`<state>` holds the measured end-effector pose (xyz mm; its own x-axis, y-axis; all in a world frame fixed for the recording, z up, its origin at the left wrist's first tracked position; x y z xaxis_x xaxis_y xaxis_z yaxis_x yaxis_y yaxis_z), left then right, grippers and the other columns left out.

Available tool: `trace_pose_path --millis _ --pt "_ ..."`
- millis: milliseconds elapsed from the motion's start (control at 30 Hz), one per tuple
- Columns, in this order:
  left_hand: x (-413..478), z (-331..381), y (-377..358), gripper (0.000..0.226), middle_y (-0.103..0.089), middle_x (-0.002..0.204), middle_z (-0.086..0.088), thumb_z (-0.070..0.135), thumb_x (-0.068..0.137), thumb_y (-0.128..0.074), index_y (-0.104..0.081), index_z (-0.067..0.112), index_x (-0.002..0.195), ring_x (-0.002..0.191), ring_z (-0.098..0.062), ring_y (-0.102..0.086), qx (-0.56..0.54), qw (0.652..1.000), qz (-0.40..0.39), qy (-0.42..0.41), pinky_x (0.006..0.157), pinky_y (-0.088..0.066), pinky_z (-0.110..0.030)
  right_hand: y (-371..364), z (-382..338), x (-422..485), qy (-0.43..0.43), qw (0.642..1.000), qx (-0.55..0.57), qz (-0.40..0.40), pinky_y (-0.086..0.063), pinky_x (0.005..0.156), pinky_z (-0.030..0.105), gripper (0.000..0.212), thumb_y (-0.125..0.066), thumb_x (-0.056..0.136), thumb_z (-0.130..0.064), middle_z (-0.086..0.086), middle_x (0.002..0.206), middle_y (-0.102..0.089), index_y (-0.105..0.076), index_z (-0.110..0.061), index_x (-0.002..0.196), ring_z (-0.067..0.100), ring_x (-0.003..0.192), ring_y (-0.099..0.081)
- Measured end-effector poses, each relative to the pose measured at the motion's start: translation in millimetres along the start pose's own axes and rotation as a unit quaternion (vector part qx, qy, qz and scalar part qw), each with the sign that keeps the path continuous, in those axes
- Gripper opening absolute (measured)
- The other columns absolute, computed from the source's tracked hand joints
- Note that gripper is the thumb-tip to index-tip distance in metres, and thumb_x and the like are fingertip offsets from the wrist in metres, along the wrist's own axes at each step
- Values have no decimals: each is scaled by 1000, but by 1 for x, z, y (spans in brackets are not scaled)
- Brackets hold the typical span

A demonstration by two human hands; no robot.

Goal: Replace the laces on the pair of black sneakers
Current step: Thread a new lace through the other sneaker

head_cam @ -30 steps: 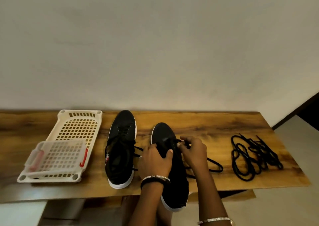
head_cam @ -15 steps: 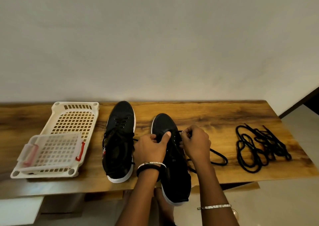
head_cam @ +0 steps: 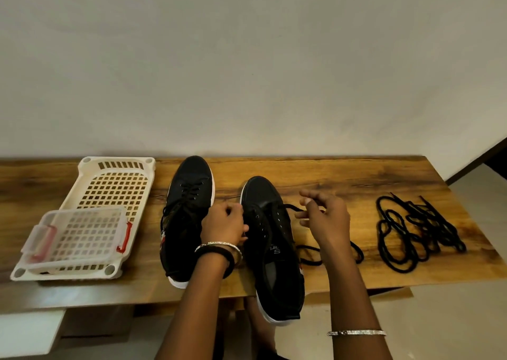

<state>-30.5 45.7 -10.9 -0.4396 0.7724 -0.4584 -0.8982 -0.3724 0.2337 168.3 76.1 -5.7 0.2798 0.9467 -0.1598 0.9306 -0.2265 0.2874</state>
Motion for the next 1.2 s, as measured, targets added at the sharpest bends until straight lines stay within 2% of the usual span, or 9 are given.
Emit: trace_pose_path --millis 67,167,300,367,567,700,900,1067,1200 --pt "-2 1 -2 39 -64 84 2 56 83 -69 -63 23 103 70 -15 -64 83 994 -65 -11 57 -54 -29 1 -8 -2 24 998 49 -7 -59 64 29 21 -58 100 -7 -1 97 -74 -69 -19 113 15 69 -74" --pt "-6 1 -8 66 -54 104 9 66 67 -77 -50 29 115 96 -13 -59 250 960 -81 -96 79 -54 -34 -4 -15 -6 36 995 88 -40 -55 58 24 22 -65 97 -12 -3 96 -78 -57 -20 115 19 69 -75" --pt "-5 7 -6 52 -48 94 9 33 79 -78 -45 30 119 86 -12 -56 231 955 -75 -171 73 -53 -35 -18 -16 -11 44 995 41 -84 -55 60 28 9 -72 92 -14 -1 88 -78 -68 -15 101 21 58 -71" --pt "-6 7 -3 47 -44 90 12 23 82 -73 -46 33 118 81 -11 -54 289 932 -80 -204 67 -50 -32 -25 -13 -12 52 994 1 -94 -53 55 21 6 -75 89 -14 1 82 -75 -74 -16 94 12 56 -67" --pt "-9 14 4 11 -47 115 3 31 95 -59 -69 32 101 90 -18 -61 329 916 28 -230 64 -44 -28 -35 -7 -12 52 990 -70 -115 -44 52 9 9 -76 88 -15 -7 86 -74 -79 -21 95 -9 58 -61" --pt "-15 13 -6 38 -43 104 10 66 81 -63 -68 32 96 91 -16 -58 352 909 23 -221 62 -41 -27 -37 -3 -11 52 987 -110 -103 -53 65 19 7 -76 87 -18 -11 82 -74 -78 -24 85 -2 72 -67" --pt "-23 5 -23 57 -45 113 7 61 70 -66 -43 26 109 99 -22 -57 391 901 -46 -181 68 -40 -31 -34 0 -14 13 992 -60 -106 -54 59 16 13 -77 87 -11 -8 77 -74 -78 -23 81 -3 63 -67" --pt "-12 4 -11 31 -66 99 11 49 78 -67 -63 30 102 90 -15 -64 296 945 -25 -135 70 -45 -28 -36 1 -15 -1 992 -59 -112 -61 75 28 9 -78 85 -13 -8 79 -76 -80 -21 82 2 76 -71" --pt "-4 -4 0 8 -73 76 10 28 71 -75 -74 35 75 76 -15 -71 107 990 -51 -72 64 -62 -43 -43 0 -19 0 990 -60 -130 -61 81 33 5 -79 84 -13 -6 80 -77 -81 -18 84 5 79 -72"
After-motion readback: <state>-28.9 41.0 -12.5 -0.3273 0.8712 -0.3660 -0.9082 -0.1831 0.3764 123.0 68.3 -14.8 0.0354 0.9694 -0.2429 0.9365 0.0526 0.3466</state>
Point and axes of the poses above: each hand's wrist, its own x-axis towards the middle knuckle, its own y-axis out of the back of the hand, z = x × y, the point moved 3 cm from there along x, towards the middle knuckle
